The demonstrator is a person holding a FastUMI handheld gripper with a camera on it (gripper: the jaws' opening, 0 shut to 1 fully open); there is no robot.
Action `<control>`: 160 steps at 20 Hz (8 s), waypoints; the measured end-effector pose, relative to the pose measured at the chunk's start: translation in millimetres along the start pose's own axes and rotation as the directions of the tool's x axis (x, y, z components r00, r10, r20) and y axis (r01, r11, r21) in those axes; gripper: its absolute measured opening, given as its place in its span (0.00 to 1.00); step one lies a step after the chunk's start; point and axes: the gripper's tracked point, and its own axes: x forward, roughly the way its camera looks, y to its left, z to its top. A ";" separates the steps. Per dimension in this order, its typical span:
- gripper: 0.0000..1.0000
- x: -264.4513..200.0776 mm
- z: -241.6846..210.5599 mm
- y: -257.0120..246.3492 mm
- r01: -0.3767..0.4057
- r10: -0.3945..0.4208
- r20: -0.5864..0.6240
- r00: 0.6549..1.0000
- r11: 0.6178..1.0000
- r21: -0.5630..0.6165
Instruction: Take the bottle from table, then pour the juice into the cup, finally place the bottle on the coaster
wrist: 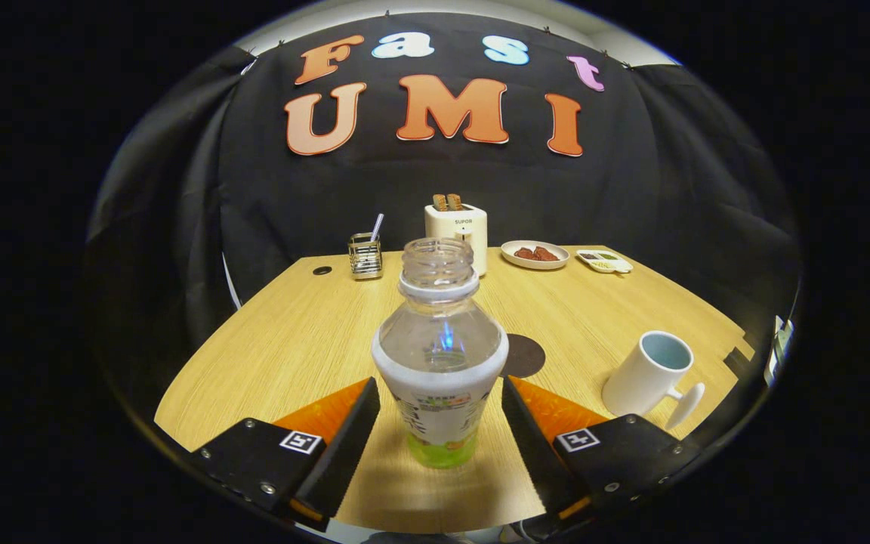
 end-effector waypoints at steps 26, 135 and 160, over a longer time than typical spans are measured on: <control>0.53 -33.0 99.1 -46.9 -0.080 0.051 0.077 0.996 0.898 0.434; 0.53 15.5 120.0 -118.3 -0.183 0.098 0.231 0.968 -0.351 0.918; 0.53 9.3 123.2 -129.2 -0.170 0.085 0.235 0.968 -0.465 0.869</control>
